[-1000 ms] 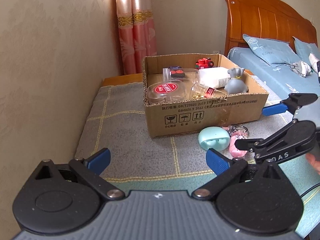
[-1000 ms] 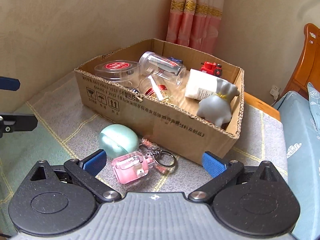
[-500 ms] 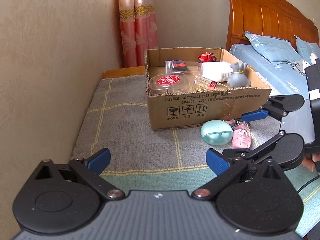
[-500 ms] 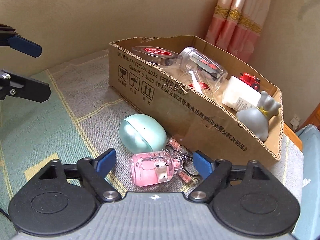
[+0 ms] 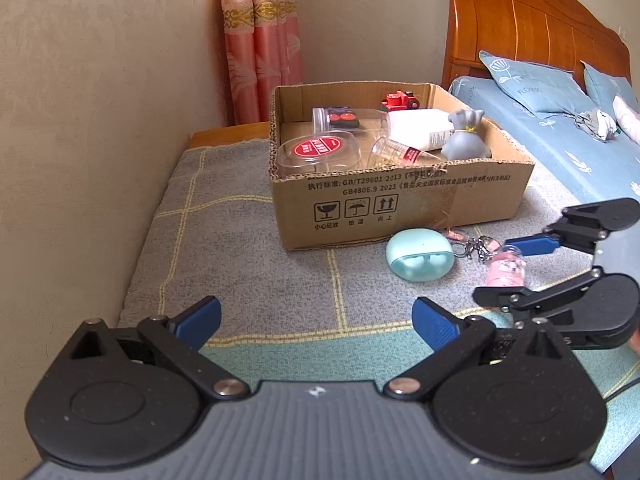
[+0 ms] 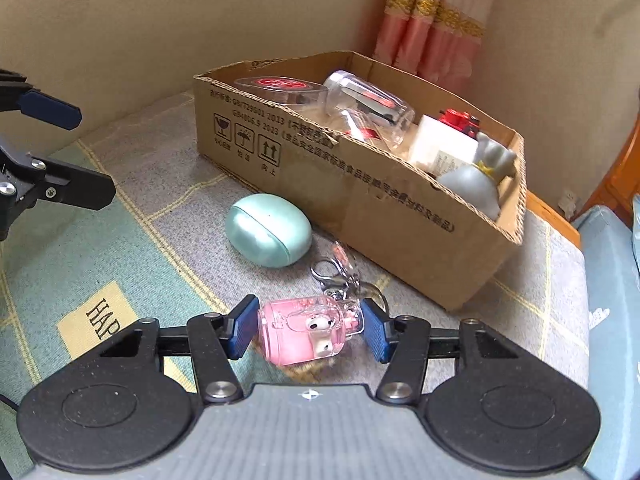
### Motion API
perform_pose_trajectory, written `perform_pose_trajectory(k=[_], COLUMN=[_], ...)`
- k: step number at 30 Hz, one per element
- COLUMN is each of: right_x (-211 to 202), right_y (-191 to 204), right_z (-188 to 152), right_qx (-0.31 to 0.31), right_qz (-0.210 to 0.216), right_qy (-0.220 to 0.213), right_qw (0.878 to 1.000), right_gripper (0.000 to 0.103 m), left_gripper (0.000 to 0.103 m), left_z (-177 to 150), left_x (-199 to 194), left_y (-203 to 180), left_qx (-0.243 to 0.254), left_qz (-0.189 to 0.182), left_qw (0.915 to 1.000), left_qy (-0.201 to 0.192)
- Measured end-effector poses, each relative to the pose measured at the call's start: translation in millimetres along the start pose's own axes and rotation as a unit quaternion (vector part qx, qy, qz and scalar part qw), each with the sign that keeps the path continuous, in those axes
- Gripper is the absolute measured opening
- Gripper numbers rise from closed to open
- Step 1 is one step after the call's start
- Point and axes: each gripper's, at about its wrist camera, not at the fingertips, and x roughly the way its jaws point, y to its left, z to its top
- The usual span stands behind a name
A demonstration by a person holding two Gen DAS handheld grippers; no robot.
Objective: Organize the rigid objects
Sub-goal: 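Grasp the mint-green egg case with the left tool while the right tool nears the pink keychain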
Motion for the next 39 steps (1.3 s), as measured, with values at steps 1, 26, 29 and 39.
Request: perform_pose_trajectory(k=[1, 26, 29, 39], right_x=[-3.3, -29.4, -29.9, -30.4], right_y=[-1.8, -16.7, -16.4, -16.3], right_z=[-4.1, -60.6, -62.0, -64.0], right_qx=[0.011, 0.120, 0.121, 0.121], right_qz=[-0.009, -0.019, -0.020, -0.021], right_qy=[0.003, 0.011, 0.008, 0.003], right_qw=[1.000, 0.993, 0.992, 0.992], right_gripper=[0.060, 0.103, 0.103, 0.103], left_gripper=[0.101, 0.101, 0.101, 0.102], left_z=[0.2, 33.3, 35.7, 27.6], left_x=[1.0, 77.8, 89.9, 97.8], left_y=[-0.9, -66.7, -68.1, -45.1], left_qx=[0.001, 0.071, 0.057, 0.010], left_qz=[-0.001, -0.043, -0.040, -0.027], left_qw=[1.0000, 0.9962, 0.9967, 0.9978], left_qy=[0.001, 0.027, 0.040, 0.060])
